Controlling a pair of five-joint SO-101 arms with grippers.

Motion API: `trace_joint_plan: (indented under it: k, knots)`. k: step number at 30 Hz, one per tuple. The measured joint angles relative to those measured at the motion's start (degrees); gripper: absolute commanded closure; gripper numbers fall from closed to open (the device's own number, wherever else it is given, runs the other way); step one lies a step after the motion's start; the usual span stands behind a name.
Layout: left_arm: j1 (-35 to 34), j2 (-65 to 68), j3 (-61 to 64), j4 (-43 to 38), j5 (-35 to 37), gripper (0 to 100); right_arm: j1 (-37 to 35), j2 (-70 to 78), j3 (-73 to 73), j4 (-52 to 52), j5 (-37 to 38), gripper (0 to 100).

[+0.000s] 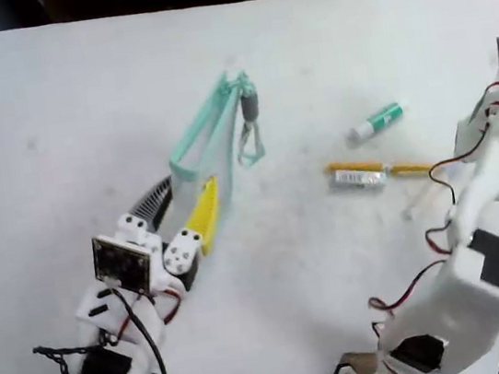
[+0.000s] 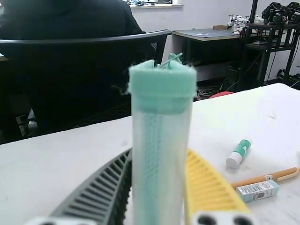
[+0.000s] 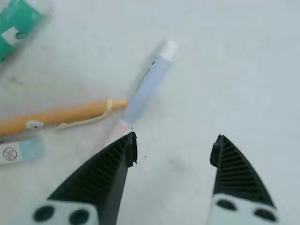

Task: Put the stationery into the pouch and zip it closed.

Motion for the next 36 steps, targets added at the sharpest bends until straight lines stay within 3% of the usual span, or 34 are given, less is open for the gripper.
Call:
trace_joint_plan:
  k: [14,16,19,20,36]
  knots:
    - [0.0,-1.0,0.9,0.0,0.0,84,-2.9,21.5,-15.0,-1.8,-20.6,75.2]
    - [0.0,-1.0,0.9,0.0,0.0,84,-2.9,24.4,-17.6,-1.8,-23.4,78.7]
    - [0.0,-1.0,0.9,0.0,0.0,84,-2.8,27.3,-21.2,-1.1,-26.5,93.0]
    - [0.0,-1.0,0.9,0.0,0.0,84,-2.6,28.0,-22.2,-0.5,-27.1,98.8]
    - [0.0,-1.0,0.9,0.0,0.0,84,-2.5,23.1,-24.5,5.7,-28.1,98.1]
